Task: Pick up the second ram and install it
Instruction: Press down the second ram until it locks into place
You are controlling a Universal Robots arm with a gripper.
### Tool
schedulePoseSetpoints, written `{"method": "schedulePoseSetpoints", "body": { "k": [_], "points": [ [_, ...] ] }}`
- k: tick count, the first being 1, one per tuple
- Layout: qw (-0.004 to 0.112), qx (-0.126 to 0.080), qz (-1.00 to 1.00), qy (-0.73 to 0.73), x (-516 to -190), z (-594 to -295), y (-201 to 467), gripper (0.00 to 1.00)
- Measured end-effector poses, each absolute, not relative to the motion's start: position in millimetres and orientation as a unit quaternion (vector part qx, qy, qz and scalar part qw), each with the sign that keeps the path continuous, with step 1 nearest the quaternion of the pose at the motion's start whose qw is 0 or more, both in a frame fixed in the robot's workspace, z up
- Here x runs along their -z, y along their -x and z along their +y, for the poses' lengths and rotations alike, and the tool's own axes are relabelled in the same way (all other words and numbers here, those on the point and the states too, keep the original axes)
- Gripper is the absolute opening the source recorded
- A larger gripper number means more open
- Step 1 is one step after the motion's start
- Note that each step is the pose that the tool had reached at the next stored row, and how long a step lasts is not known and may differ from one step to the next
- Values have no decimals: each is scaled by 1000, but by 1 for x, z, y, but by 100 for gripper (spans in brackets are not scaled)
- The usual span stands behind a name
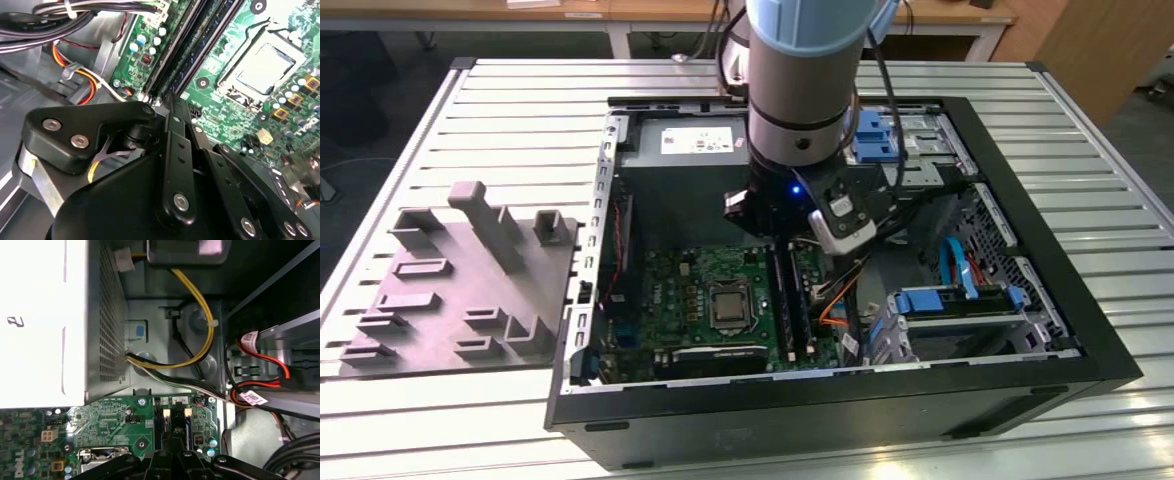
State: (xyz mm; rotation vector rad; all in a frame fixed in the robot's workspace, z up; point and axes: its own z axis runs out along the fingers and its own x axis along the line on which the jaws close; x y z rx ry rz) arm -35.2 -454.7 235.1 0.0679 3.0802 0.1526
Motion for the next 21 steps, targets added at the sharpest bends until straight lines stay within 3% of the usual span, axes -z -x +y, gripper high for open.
{"method": "schedulePoseSetpoints", "body": {
  "k": [11, 21],
  "points": [
    [28, -48, 998, -22, -241, -457, 35, 10],
    [28, -48, 998, -22, -241, -483, 35, 10]
  ]
}}
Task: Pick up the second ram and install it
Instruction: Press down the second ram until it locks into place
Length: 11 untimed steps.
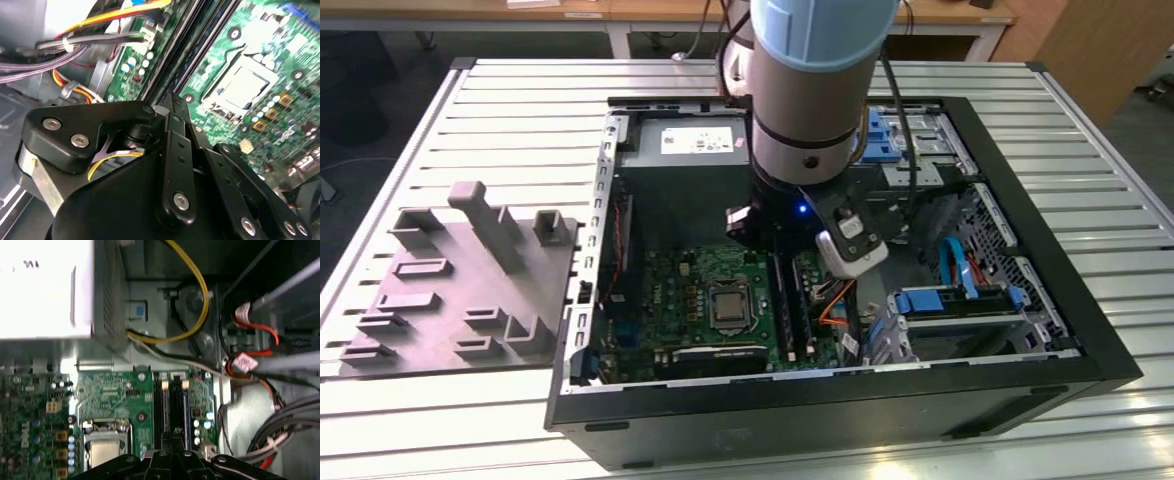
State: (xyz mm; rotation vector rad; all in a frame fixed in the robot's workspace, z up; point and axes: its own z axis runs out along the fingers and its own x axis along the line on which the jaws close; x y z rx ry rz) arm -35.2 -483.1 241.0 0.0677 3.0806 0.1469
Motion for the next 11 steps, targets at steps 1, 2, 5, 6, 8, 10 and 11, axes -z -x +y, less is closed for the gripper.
{"method": "schedulePoseSetpoints", "body": {
  "k": [1, 2, 5, 6, 8, 10, 11],
  "points": [
    [28, -48, 998, -22, -241, -486, 35, 10],
    [28, -48, 998, -22, -241, -488, 35, 10],
    [28, -48, 998, -22, -241, -496, 35, 10],
    [28, -48, 998, -22, -241, -497, 35, 10],
    [28, -48, 998, -22, -241, -500, 35, 10],
    [28, -48, 998, -22, -241, -504, 35, 10],
    [28, -48, 998, -22, -241, -506, 35, 10]
  ]
}}
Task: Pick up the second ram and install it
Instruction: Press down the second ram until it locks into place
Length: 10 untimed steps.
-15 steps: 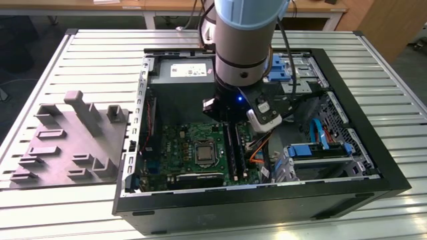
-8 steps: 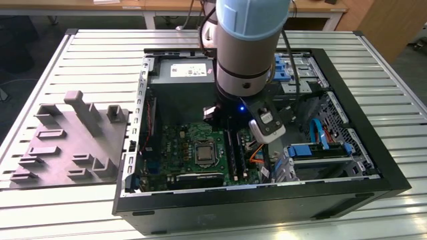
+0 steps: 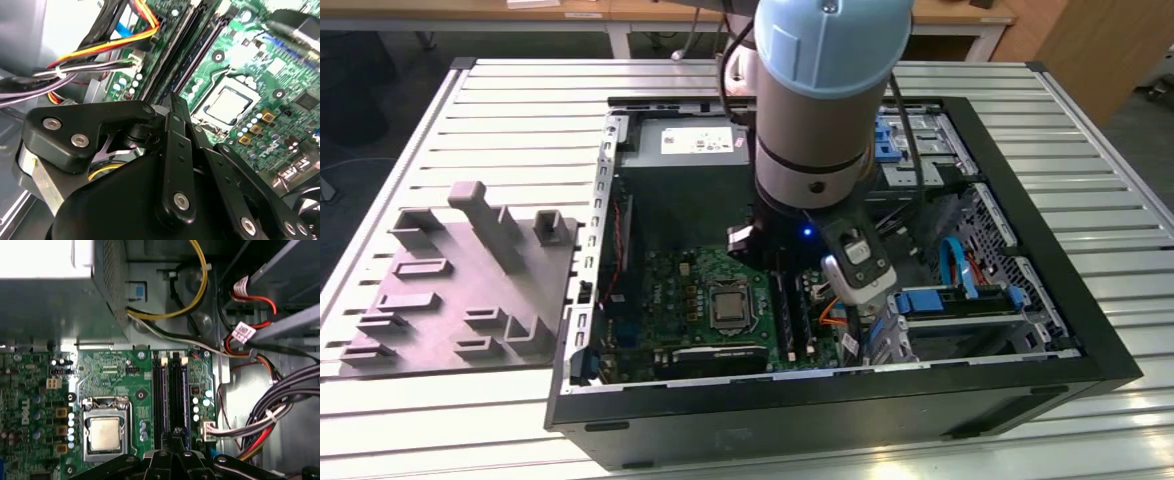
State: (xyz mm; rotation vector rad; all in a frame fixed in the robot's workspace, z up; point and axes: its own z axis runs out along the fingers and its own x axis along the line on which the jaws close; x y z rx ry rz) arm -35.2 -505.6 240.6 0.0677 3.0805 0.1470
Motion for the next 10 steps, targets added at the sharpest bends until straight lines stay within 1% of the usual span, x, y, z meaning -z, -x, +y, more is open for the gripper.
{"method": "schedulePoseSetpoints", "body": {
  "k": [10],
  "points": [
    [28, -48, 998, -22, -239, -520, 35, 10]
  ]
}}
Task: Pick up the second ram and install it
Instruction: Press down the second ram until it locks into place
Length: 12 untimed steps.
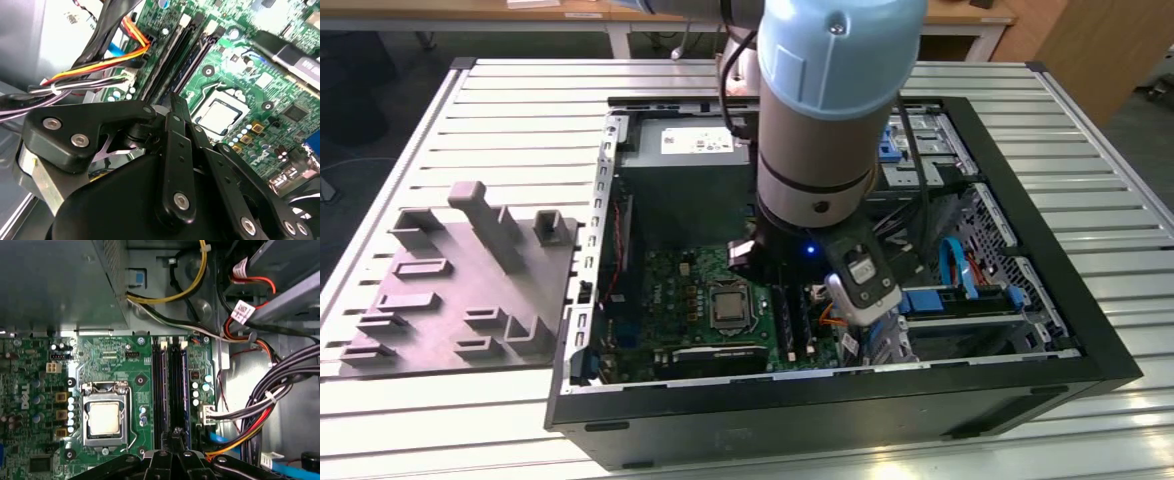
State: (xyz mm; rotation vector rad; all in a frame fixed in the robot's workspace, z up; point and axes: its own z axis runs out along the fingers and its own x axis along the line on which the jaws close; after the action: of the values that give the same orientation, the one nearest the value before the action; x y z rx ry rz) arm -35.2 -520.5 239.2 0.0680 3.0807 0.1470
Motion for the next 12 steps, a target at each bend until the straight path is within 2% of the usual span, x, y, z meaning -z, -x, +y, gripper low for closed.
{"method": "schedulePoseSetpoints", "body": {
  "k": [6, 12],
  "points": [
    [28, -44, 998, -25, -237, -524, 35, 10],
    [29, -30, 999, -31, -236, -524, 35, 10]
  ]
}}
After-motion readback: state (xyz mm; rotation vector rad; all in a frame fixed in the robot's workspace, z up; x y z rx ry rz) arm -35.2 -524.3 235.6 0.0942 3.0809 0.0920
